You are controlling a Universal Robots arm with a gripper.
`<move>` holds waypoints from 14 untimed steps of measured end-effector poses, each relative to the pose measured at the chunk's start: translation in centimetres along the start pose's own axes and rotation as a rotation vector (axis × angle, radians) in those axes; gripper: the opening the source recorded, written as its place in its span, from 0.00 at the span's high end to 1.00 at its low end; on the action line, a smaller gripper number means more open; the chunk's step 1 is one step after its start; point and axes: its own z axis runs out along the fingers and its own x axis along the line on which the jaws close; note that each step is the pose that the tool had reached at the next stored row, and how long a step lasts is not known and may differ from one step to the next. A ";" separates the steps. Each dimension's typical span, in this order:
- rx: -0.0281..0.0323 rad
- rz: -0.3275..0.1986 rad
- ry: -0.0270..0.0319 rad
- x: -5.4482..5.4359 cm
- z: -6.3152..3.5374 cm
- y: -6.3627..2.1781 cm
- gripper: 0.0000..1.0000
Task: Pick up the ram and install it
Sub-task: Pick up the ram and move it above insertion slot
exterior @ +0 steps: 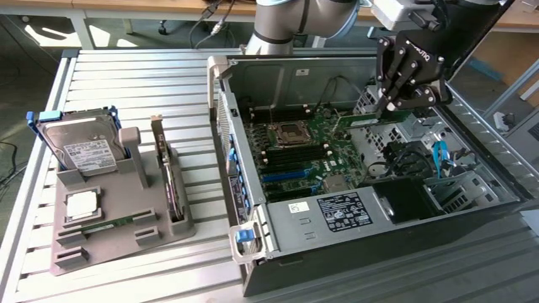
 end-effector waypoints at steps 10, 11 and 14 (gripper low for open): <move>0.0000 0.000 0.0000 -3.1 0.20 -0.12 0.88; 0.0000 0.000 0.0001 -3.1 0.20 -0.12 0.88; -0.0001 0.000 0.0001 -3.1 0.20 -0.12 0.88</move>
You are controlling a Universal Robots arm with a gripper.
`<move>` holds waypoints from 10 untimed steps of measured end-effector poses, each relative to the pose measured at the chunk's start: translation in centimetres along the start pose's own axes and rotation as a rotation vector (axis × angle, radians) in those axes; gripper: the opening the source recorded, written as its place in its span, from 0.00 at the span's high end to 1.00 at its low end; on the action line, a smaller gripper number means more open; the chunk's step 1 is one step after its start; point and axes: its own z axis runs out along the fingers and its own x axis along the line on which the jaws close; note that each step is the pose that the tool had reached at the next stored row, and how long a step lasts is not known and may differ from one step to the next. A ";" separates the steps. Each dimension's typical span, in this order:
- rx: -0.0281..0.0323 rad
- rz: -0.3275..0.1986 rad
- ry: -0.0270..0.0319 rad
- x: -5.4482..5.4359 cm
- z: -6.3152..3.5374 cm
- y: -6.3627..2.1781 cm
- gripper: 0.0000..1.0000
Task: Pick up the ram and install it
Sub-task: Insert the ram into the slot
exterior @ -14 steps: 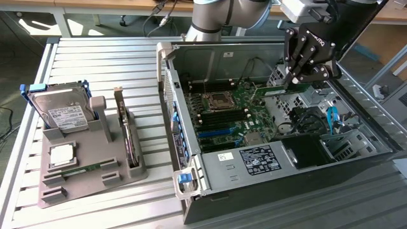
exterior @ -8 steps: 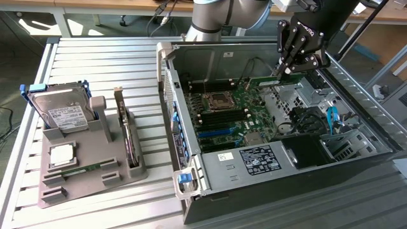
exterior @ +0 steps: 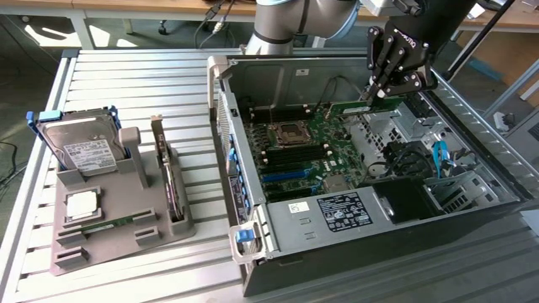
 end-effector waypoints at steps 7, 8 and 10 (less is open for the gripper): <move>-0.0005 0.000 -0.0001 0.0 0.65 0.02 0.88; -0.0008 0.000 0.0000 0.0 0.89 0.03 0.88; -0.0009 0.000 -0.0001 0.1 1.29 0.03 0.88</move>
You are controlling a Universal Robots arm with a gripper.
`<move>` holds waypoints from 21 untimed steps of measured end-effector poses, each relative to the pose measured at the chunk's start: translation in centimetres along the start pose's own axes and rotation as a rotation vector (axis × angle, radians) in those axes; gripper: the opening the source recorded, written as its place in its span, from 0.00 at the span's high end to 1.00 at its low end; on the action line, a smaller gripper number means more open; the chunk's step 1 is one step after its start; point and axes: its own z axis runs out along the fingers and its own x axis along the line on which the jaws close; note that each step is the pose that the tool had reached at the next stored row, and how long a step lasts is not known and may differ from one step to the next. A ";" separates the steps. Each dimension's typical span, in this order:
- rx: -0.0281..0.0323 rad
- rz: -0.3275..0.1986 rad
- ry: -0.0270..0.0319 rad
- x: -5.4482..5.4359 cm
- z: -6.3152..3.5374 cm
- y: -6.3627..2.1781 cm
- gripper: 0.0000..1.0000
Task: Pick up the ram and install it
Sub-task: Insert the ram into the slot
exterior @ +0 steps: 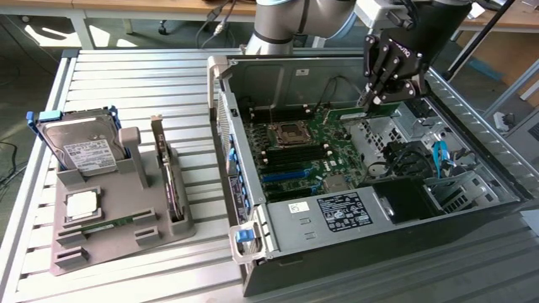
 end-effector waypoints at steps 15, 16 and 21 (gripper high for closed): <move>0.0000 0.000 -0.0002 -0.5 3.01 2.47 0.88; 0.0000 0.000 -0.0002 -0.5 3.19 2.56 0.88; 0.0002 0.000 -0.0043 -0.5 4.55 2.63 0.88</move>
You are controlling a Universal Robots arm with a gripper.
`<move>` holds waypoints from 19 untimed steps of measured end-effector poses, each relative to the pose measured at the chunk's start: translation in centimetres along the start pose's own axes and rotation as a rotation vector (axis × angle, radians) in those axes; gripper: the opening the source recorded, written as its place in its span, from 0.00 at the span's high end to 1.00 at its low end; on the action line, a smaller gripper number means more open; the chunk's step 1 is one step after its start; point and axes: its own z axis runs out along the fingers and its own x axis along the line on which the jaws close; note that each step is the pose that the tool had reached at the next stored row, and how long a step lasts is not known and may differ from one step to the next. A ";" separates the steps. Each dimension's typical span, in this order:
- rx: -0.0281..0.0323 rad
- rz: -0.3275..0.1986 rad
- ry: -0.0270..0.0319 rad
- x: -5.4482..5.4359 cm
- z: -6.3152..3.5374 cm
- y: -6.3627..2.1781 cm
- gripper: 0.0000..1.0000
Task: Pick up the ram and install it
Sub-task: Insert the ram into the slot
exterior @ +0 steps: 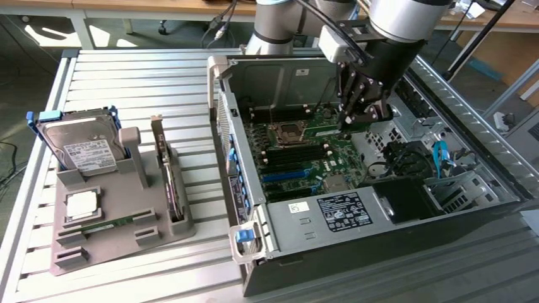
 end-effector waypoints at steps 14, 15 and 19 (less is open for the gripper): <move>0.0036 0.060 -0.0049 -0.6 2.60 0.46 0.88; 0.0039 0.066 -0.0047 -0.6 2.70 0.50 0.88; 0.0041 0.067 -0.0054 -0.9 3.06 1.24 0.88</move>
